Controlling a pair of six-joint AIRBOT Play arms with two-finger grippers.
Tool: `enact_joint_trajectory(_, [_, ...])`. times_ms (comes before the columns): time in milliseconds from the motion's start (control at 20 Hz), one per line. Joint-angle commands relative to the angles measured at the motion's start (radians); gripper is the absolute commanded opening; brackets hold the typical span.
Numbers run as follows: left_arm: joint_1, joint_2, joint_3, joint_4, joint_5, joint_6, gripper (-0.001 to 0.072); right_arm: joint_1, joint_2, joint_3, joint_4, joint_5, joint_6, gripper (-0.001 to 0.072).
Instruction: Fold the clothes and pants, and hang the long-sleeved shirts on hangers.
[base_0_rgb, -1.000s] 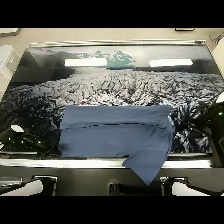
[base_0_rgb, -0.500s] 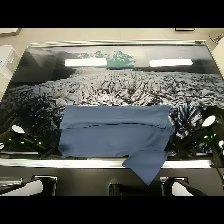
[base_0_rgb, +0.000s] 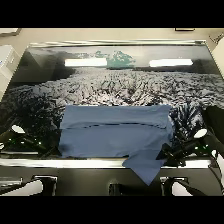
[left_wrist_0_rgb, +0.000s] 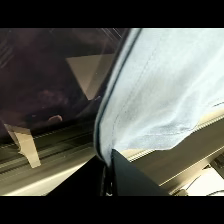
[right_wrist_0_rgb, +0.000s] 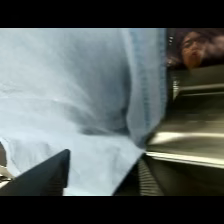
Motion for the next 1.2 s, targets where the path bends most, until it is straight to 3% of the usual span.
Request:
enact_joint_trajectory(0, [0.0,0.001,0.0,-0.001,-0.004,-0.001,0.002,0.0,0.0,-0.02,0.055,-0.072,-0.008,0.0352])
enact_joint_trajectory(100, [0.0,0.001,0.001,0.0,-0.018,0.0,0.002,0.0,0.001,-0.02,0.051,-0.028,-0.009,0.0036])
enact_joint_trajectory(400, [0.0,0.065,0.114,-0.012,-0.058,0.023,0.0017,0.0,0.046,0.154,0.056,0.068,-0.042,0.0033])
enact_joint_trajectory(600, [-0.003,0.036,0.32,-0.048,-0.042,-0.074,0.0017,0.0,0.018,0.421,0.068,0.062,-0.011,0.0032])
enact_joint_trajectory(850, [-0.09,-0.172,0.637,-0.05,-0.029,-0.17,0.002,0.011,-0.198,0.675,0.182,-0.02,0.003,0.0032])
enact_joint_trajectory(1150, [-0.172,-0.458,0.97,-0.049,-0.088,-0.27,0.0021,0.124,-0.458,0.898,0.185,-0.126,0.048,0.0034])
